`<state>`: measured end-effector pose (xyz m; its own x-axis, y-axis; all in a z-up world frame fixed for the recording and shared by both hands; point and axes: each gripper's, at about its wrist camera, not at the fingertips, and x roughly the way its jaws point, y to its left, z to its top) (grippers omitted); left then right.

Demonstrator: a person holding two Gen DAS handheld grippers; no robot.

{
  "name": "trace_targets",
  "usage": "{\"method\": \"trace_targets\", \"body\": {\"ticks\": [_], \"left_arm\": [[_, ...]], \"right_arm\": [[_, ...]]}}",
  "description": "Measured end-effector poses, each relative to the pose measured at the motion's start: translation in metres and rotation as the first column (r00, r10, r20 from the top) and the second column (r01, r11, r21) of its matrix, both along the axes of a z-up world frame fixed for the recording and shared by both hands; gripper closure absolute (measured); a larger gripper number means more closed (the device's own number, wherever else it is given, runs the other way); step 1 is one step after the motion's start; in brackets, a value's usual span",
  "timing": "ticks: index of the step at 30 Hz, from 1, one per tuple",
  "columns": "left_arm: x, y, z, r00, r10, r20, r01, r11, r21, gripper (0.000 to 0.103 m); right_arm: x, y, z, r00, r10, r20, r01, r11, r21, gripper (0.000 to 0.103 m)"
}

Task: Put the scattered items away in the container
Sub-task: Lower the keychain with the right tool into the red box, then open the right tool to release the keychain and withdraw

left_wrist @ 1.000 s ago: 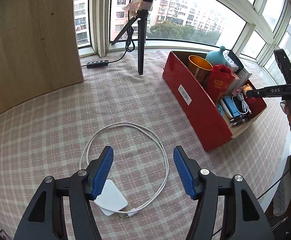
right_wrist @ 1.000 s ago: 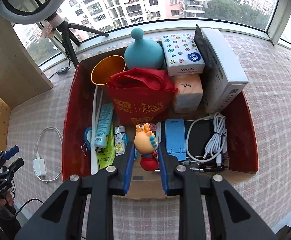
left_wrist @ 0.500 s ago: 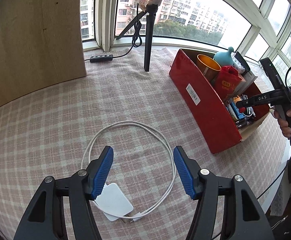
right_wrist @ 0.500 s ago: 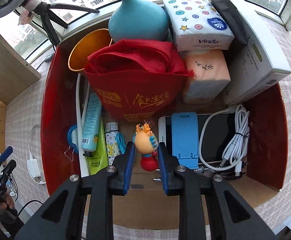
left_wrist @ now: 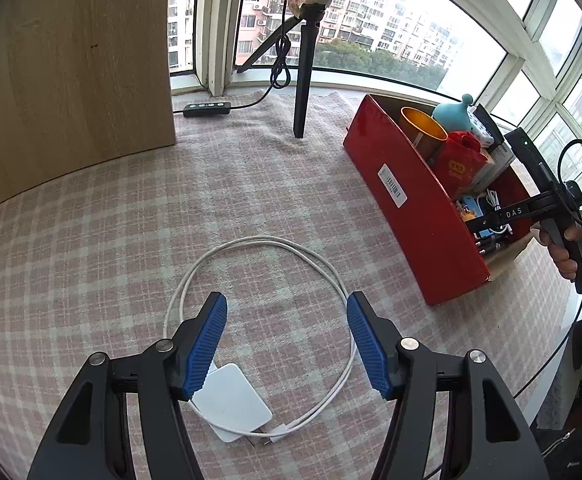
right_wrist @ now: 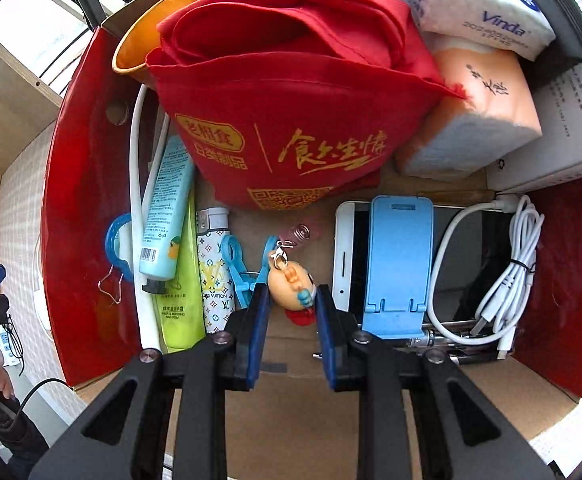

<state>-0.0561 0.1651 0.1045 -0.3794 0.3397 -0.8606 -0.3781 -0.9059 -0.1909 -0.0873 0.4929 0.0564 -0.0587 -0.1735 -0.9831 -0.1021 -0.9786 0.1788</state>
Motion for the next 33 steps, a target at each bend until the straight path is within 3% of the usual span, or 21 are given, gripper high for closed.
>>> {"method": "trace_targets", "body": {"ticks": [13,21,29,32,33], "left_arm": [[-0.002,0.001,-0.001,1.0,-0.009,0.002,0.009,1.0,0.003,0.043],[-0.002,0.0,0.0,1.0,-0.01,0.0,0.01,1.0,0.001,0.043],[-0.001,-0.001,-0.003,1.0,-0.011,0.009,0.011,1.0,-0.012,0.043],[0.0,0.0,-0.003,1.0,-0.013,0.011,0.013,1.0,-0.016,0.043],[0.0,0.0,-0.003,1.0,-0.013,0.011,0.013,1.0,-0.016,0.043]], "right_arm": [[0.01,-0.006,0.007,0.998,0.054,0.028,-0.053,0.998,-0.032,0.08],[0.013,0.012,0.037,0.999,-0.016,-0.042,0.014,0.998,-0.061,0.079],[0.019,0.015,0.029,0.998,-0.048,-0.031,0.046,0.996,-0.075,0.079],[0.018,0.015,0.029,0.995,-0.079,-0.055,0.074,0.993,-0.091,0.085],[0.017,0.016,0.029,0.994,-0.091,-0.066,0.084,0.991,-0.101,0.091]]}}
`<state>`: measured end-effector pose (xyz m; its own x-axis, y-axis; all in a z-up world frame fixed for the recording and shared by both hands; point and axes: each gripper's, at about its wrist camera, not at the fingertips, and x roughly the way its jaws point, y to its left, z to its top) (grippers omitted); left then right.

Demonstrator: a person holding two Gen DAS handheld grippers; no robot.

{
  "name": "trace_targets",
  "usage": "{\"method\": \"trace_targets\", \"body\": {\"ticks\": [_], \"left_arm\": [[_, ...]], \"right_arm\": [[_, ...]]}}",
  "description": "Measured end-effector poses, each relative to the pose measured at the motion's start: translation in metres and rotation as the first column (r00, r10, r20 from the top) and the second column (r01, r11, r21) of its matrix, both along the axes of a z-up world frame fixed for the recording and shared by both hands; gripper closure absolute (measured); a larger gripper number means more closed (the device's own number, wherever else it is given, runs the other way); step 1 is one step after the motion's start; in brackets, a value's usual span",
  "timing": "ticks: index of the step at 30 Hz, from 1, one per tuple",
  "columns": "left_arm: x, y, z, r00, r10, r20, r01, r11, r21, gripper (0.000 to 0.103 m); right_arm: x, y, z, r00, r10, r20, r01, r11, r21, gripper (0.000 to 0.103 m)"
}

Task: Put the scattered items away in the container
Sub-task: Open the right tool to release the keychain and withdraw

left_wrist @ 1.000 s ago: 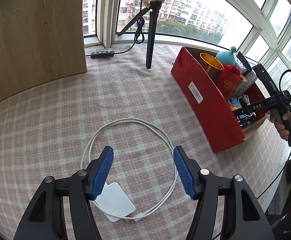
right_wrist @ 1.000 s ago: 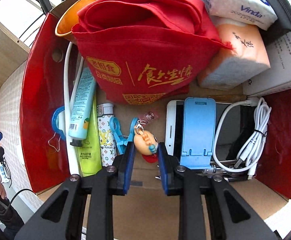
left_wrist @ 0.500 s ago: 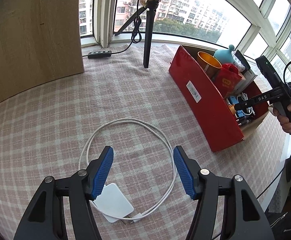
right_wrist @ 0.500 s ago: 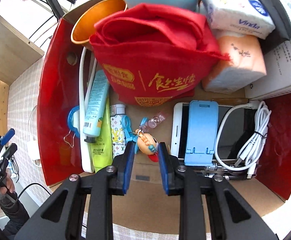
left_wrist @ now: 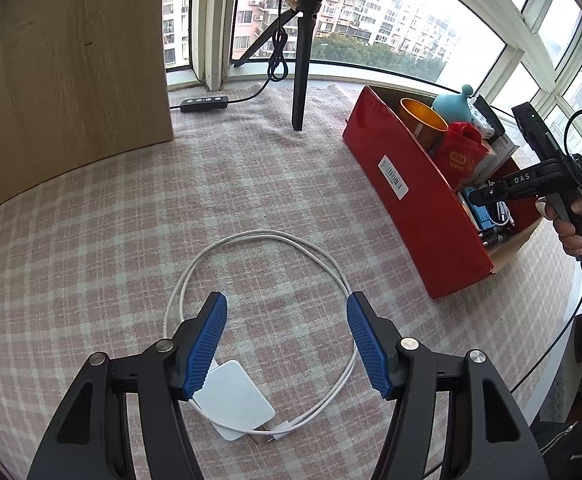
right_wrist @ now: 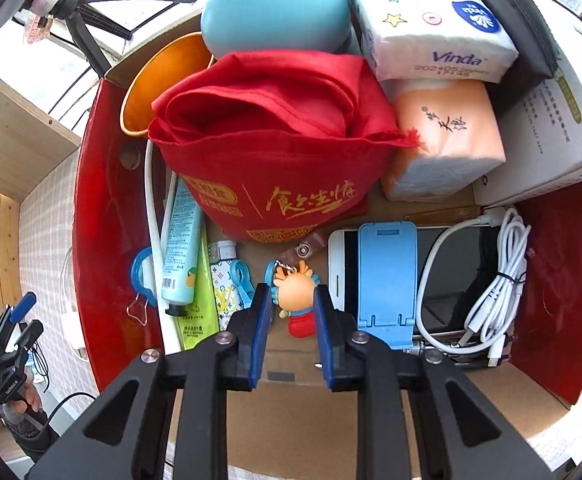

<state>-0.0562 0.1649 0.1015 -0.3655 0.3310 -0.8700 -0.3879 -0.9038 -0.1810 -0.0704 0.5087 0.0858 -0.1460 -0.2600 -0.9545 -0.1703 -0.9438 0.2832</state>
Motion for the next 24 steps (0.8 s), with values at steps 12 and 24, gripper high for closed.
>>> {"method": "trace_targets", "body": {"ticks": [12,24], "left_arm": [[0.0,-0.001,-0.001,1.0,0.001,0.007,-0.001,1.0,0.0,0.043],[0.003,-0.02,-0.002,0.998,0.056,0.002,-0.056,0.998,-0.006,0.043]], "right_arm": [[0.004,-0.015,-0.006,0.999,0.035,0.027,-0.036,0.999,0.039,0.097],[0.047,0.005,0.056,0.982,-0.048,-0.18,0.05,0.999,0.003,0.096]]}}
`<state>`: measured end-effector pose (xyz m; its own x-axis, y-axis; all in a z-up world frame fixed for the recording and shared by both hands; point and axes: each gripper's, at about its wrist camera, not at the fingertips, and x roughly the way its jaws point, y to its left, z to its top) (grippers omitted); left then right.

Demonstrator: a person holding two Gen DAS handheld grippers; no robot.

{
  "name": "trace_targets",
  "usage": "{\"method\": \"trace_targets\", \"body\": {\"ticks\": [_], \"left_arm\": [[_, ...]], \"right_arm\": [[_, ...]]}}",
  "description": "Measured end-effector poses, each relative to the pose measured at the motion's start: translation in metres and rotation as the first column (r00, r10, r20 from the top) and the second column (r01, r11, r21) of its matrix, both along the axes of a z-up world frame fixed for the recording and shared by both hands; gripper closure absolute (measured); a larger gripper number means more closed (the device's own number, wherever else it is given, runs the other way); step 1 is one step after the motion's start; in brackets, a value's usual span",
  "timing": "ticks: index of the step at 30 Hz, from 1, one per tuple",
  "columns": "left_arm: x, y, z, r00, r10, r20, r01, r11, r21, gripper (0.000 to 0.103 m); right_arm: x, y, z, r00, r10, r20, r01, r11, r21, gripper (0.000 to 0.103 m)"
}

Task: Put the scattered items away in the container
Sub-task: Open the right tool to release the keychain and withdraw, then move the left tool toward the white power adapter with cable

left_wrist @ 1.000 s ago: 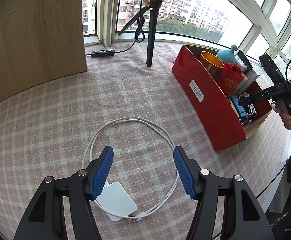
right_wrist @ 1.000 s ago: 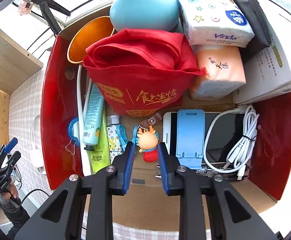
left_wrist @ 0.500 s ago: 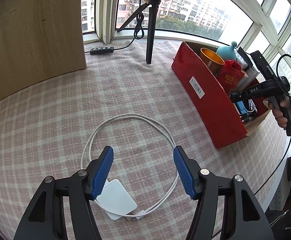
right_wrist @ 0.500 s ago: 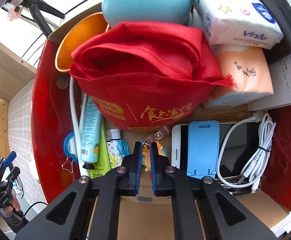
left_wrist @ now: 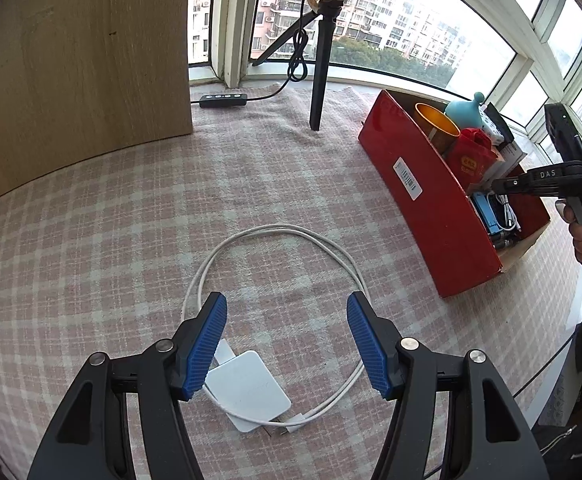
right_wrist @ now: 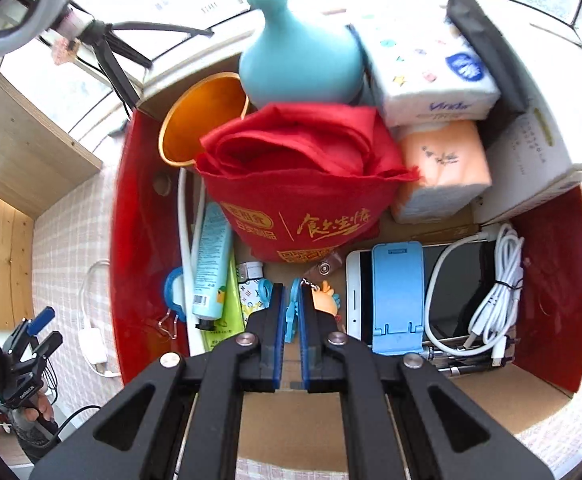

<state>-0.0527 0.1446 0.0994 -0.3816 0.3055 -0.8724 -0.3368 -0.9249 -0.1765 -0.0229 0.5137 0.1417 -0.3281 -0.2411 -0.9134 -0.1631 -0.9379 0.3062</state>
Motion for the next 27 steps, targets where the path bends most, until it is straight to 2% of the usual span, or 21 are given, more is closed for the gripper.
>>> {"method": "trace_targets", "body": {"ticks": [2,4,5,7,10,12,14,18,26,27], "left_arm": [[0.002,-0.009,-0.002,1.0,0.027,0.001,-0.027,1.0,-0.003,0.043],[0.006,-0.017,-0.004,0.999,0.054,0.0,-0.054,0.999,-0.007,0.043],[0.007,-0.021,-0.004,0.998,0.066,0.0,-0.066,0.998,-0.008,0.043],[0.012,-0.029,-0.005,0.996,0.088,0.001,-0.088,0.996,0.0,0.043],[0.019,-0.041,-0.008,0.992,0.129,0.002,-0.129,0.992,-0.009,0.043],[0.023,-0.051,-0.01,0.987,0.16,0.013,-0.159,0.987,-0.012,0.043],[0.028,-0.061,-0.012,0.982,0.189,0.024,-0.188,0.982,-0.016,0.043],[0.042,-0.071,-0.016,0.976,0.216,0.035,-0.216,0.976,-0.029,0.043],[0.058,-0.073,-0.011,0.975,0.219,0.027,-0.219,0.976,-0.004,0.043],[0.058,-0.073,-0.012,0.975,0.219,0.029,-0.219,0.976,0.0,0.043]], "right_arm": [[0.014,0.015,0.026,0.994,-0.052,-0.096,0.052,0.999,-0.005,0.091],[0.018,0.04,0.039,0.976,-0.129,-0.177,0.122,0.991,-0.055,0.082],[0.022,0.049,0.045,0.963,-0.172,-0.206,0.157,0.984,-0.088,0.08],[0.047,0.069,0.04,0.936,-0.247,-0.252,0.214,0.965,-0.149,0.08],[0.064,0.077,0.039,0.91,-0.318,-0.268,0.28,0.945,-0.171,0.08],[0.085,0.071,0.024,0.907,-0.332,-0.259,0.295,0.94,-0.17,0.08],[0.097,0.068,0.024,0.916,-0.314,-0.25,0.285,0.947,-0.147,0.08],[0.095,0.047,0.019,0.926,-0.274,-0.259,0.273,0.961,-0.039,0.08],[0.11,0.041,0.03,0.935,-0.236,-0.265,0.246,0.969,0.005,0.078],[0.112,0.044,0.032,0.933,-0.242,-0.267,0.252,0.968,0.005,0.074]]}}
